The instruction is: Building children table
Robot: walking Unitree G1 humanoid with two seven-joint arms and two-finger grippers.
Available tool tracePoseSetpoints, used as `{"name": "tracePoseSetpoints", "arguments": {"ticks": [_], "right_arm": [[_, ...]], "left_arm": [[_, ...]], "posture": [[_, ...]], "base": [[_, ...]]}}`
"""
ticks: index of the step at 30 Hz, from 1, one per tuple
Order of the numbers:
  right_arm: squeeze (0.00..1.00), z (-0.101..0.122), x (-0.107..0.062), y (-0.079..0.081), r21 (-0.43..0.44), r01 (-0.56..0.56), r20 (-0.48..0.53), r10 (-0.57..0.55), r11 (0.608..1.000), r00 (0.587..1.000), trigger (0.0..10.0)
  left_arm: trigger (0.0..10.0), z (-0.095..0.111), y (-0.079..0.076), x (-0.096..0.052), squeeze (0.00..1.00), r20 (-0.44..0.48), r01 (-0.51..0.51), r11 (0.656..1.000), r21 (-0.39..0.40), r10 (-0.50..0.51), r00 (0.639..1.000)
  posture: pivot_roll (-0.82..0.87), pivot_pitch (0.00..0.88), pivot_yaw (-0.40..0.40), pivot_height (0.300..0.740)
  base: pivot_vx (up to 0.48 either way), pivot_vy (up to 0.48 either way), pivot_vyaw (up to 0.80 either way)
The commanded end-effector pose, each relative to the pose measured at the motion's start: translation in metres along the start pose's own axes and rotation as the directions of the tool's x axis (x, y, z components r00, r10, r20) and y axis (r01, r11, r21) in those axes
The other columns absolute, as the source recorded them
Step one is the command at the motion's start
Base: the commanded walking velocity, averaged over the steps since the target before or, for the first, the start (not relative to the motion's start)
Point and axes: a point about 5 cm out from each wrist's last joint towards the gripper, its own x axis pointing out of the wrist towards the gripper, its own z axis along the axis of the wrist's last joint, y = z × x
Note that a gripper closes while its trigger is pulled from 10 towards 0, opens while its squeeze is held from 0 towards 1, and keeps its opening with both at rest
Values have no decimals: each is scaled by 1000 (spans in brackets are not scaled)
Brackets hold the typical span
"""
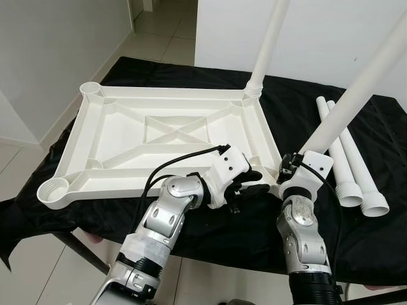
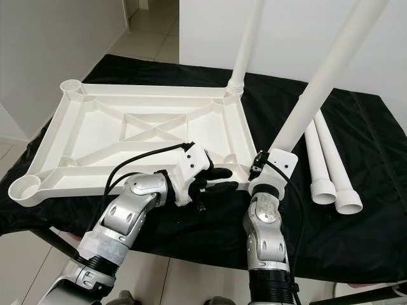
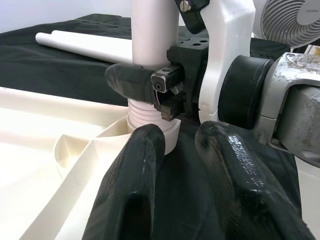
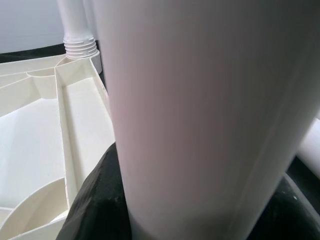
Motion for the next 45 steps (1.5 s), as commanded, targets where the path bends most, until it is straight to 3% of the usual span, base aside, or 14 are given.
{"name": "tracePoseSetpoints", "arguments": {"ticks": [1,5,6,10,15,16,17,18,24,27,31,35,42,45], "right_arm": [[0,-19,-10,7,34,-7,-103,10,999,995,10000],[0,-15,-10,5,11,-8,-73,8,1000,997,10000],[1000,-12,-10,2,24,-40,-40,41,999,998,10000],[1000,-1,-8,-11,5,-120,40,120,993,992,10000],[1000,3,-4,-21,-31,-169,59,170,985,984,10000],[71,5,-2,-26,-48,-187,64,190,981,980,10000],[71,5,-2,-26,-48,-187,64,190,981,980,10000],[0,6,-1,-31,-65,-219,67,223,974,973,10000],[0,11,9,-48,-149,-360,48,370,921,928,10000],[0,10,13,-53,-214,-485,0,496,848,868,10000],[0,10,14,-54,-221,-507,-12,518,833,855,10000],[0,17,23,-55,-273,-599,-37,615,753,788,10000],[0,24,35,-56,-308,-650,-70,664,695,744,10000],[0,24,36,-56,-309,-657,-78,670,688,738,10000]], "left_arm": [[10000,-3,8,0,0,-7,-178,984,1,178,984],[10000,-3,8,0,0,-5,-179,984,1,179,984],[10000,-2,8,0,0,-4,-178,984,1,178,984],[10000,-2,7,1,0,-1,-176,984,-1,176,984],[10000,-1,6,2,0,2,-173,985,-3,173,985],[10000,0,6,2,0,3,-171,985,-4,171,985],[10000,0,6,2,0,3,-171,985,-4,171,985],[10000,0,4,3,0,5,-166,986,-5,167,986],[10000,2,-1,7,0,8,-139,990,-10,139,990],[10000,1,-8,9,0,9,-103,995,-15,103,995],[10000,1,-9,9,0,9,-97,995,-17,98,995],[10000,3,-12,12,0,15,-83,996,-19,84,996],[10000,5,-11,14,0,21,-86,996,-19,86,996],[10000,5,-11,14,0,21,-87,996,-19,87,996]], "posture": [[16,0,-43,740],[13,0,-42,740],[15,0,-41,740],[12,0,-37,740],[11,0,-36,740],[10,0,-32,740],[10,0,-32,740],[10,0,-32,740],[10,1,-25,740],[12,0,-25,740],[12,0,-25,740],[10,0,-23,740],[14,0,-26,740],[14,0,-26,740]], "base": [[0,0,0],[0,0,0],[0,0,0],[0,0,0],[0,0,0],[0,0,0],[0,0,0],[0,0,0],[0,0,0],[0,0,0],[0,0,0],[0,0,0],[0,0,0],[0,0,0]]}}
